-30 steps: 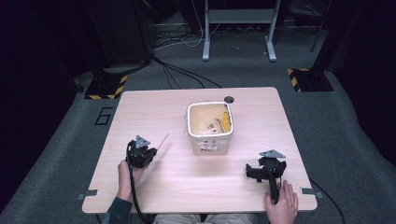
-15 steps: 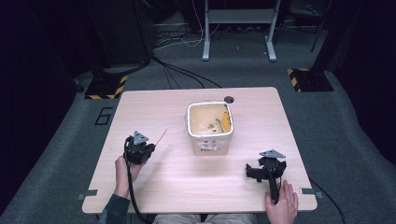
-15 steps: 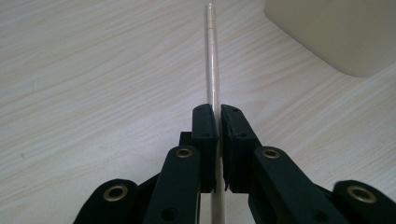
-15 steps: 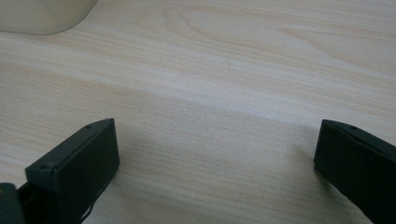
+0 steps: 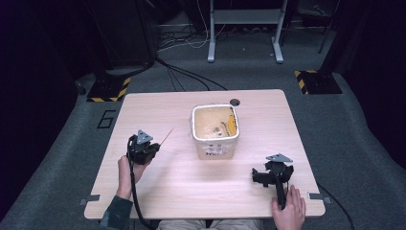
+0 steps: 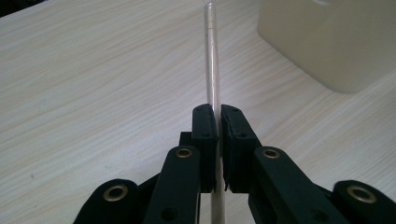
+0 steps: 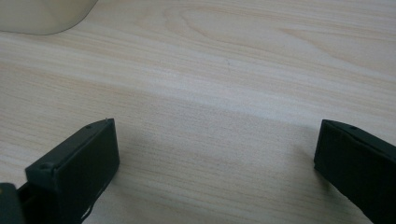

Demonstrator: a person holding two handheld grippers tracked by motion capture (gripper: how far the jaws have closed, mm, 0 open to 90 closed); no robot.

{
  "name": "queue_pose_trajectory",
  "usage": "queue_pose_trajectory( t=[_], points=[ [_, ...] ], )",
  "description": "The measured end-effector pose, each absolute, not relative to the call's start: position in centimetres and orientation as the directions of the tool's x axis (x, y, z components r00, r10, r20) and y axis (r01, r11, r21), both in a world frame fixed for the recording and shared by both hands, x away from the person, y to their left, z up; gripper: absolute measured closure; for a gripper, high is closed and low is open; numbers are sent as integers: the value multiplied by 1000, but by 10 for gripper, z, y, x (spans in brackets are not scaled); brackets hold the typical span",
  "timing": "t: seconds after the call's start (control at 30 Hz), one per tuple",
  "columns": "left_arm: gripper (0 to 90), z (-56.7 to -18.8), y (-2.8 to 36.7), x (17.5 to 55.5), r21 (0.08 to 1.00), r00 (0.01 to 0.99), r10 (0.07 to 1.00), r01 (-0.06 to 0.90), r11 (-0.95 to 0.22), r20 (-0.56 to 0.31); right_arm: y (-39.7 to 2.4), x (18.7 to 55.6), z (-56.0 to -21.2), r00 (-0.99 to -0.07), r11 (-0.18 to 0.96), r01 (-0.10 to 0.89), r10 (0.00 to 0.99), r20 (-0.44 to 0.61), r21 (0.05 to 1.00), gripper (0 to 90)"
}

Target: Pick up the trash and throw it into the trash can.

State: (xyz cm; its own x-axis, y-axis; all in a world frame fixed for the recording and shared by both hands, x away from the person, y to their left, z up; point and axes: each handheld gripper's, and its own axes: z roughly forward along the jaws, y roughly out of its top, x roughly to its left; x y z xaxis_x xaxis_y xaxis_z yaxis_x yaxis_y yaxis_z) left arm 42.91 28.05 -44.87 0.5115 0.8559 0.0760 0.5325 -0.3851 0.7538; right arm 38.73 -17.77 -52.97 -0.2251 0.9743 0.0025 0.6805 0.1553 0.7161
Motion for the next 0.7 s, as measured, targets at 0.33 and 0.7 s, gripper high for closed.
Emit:
queue_pose_trajectory(
  t=[0.33,0.7],
  points=[
    [848,-437,281,434,764,527,847,521,-380,62,-178,387,-530,-225,156,680,974,2,716,0],
    [847,-422,279,440,777,540,839,501,-381,64,-178,387,-530,-225,155,681,974,2,716,0]
  ],
)
